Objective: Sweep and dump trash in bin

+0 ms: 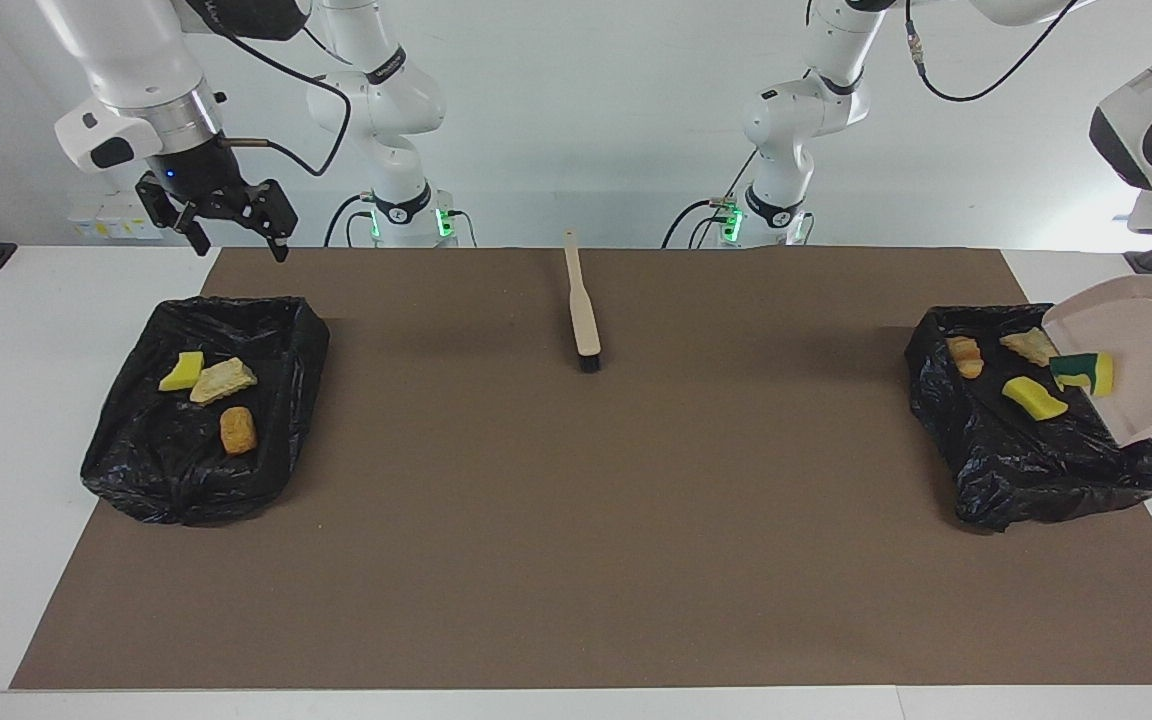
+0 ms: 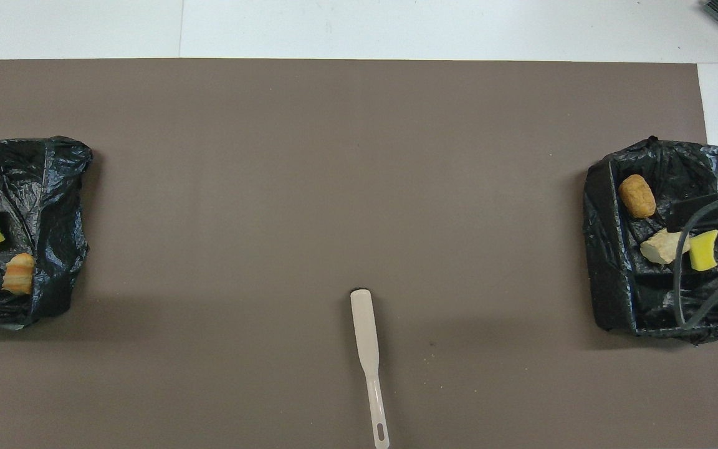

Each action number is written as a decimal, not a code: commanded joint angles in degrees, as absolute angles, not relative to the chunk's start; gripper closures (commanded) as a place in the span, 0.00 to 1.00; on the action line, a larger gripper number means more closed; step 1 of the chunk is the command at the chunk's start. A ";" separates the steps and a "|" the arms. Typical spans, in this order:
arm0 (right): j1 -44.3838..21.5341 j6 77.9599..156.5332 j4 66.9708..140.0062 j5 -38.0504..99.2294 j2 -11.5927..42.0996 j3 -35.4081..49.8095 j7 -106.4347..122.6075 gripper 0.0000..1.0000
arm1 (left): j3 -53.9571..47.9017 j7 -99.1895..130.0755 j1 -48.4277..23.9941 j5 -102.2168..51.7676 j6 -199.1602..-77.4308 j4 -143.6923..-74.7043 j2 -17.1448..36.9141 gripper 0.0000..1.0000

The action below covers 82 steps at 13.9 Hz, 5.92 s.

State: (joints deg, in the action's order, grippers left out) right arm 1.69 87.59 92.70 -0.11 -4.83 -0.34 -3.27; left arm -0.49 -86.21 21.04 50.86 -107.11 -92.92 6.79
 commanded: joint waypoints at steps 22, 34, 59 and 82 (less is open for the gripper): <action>1.76 88.59 94.57 1.05 -6.15 0.09 -4.39 0.00 | -3.51 -17.18 -2.79 6.42 -93.49 -99.30 -1.41 1.00; 1.76 88.59 94.57 1.05 -6.15 0.09 -4.39 0.00 | -3.52 18.44 -26.26 -1.49 -111.27 -98.28 6.40 1.00; 1.76 88.59 94.57 1.05 -6.15 0.09 -4.39 0.00 | -3.87 32.34 -37.53 -7.91 -124.72 -96.50 24.17 0.62; 1.76 88.59 94.57 1.05 -6.15 0.09 -4.39 0.00 | -2.64 13.02 -8.45 -7.21 -100.20 -99.14 4.32 0.00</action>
State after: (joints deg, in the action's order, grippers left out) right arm 1.64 87.70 93.43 0.75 -5.22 0.01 -3.31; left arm -2.07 15.57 -10.97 -7.00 -100.74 -96.46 8.19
